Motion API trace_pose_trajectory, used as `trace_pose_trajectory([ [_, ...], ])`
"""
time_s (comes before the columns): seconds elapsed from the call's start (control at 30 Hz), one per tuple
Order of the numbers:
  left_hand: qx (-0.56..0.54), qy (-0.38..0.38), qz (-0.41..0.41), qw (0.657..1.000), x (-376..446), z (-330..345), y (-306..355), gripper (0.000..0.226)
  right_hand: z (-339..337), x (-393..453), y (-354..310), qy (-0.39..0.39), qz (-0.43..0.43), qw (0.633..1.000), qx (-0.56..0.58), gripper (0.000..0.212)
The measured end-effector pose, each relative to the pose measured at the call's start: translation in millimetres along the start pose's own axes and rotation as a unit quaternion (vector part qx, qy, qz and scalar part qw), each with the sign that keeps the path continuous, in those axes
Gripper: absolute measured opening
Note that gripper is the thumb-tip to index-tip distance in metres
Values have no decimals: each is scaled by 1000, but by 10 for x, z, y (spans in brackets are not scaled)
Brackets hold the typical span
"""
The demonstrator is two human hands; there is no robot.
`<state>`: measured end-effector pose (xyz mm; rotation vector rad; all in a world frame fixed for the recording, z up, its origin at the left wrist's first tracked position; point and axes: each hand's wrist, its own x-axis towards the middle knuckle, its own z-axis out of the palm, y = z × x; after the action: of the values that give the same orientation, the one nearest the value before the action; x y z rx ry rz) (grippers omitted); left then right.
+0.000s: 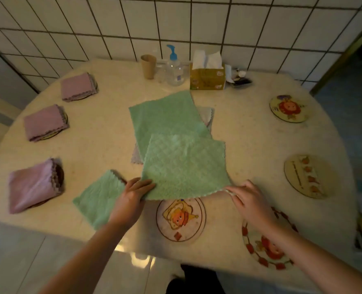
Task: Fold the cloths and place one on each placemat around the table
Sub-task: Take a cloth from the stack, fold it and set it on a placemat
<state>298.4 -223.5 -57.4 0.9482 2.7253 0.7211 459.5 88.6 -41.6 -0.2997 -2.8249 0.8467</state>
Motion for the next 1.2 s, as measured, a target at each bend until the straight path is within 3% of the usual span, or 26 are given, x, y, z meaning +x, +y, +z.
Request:
trace_pose_trajectory([
  [0.2, 11, -6, 39, 999, -743, 122, 13, 56, 70, -815, -200, -42, 55, 997, -19, 23],
  [0.33, -3, -25, 69, 997, -1191, 110, 70, 36, 89, -1332, -273, -66, 75, 995, -5, 22],
  [0.43, -63, -75, 7, 995, -1373, 47, 149, 37, 60, -1581, -309, -77, 95, 992, 26, 34],
  [0.53, -161, -140, -71, 974, -1348, -50, 188, 20, 17, -1610, -340, -78, 117, 988, 63, 31],
  [0.63, -217, -106, -139, 960, -1171, -81, 160, 16, -3, -1382, -364, -57, 173, 976, 123, 5],
  [0.83, -320, -23, -301, 898, -698, 55, 124, 17, 161, -768, -136, -47, 328, 920, 210, 26],
  [1.0, -299, 7, -355, 886, -268, 257, 114, 20, 336, -534, 45, -41, 428, 880, 201, 25],
  [1.2, -214, -16, -373, 903, -119, 405, 73, 19, 375, -460, 86, -36, 448, 878, 165, 31],
])
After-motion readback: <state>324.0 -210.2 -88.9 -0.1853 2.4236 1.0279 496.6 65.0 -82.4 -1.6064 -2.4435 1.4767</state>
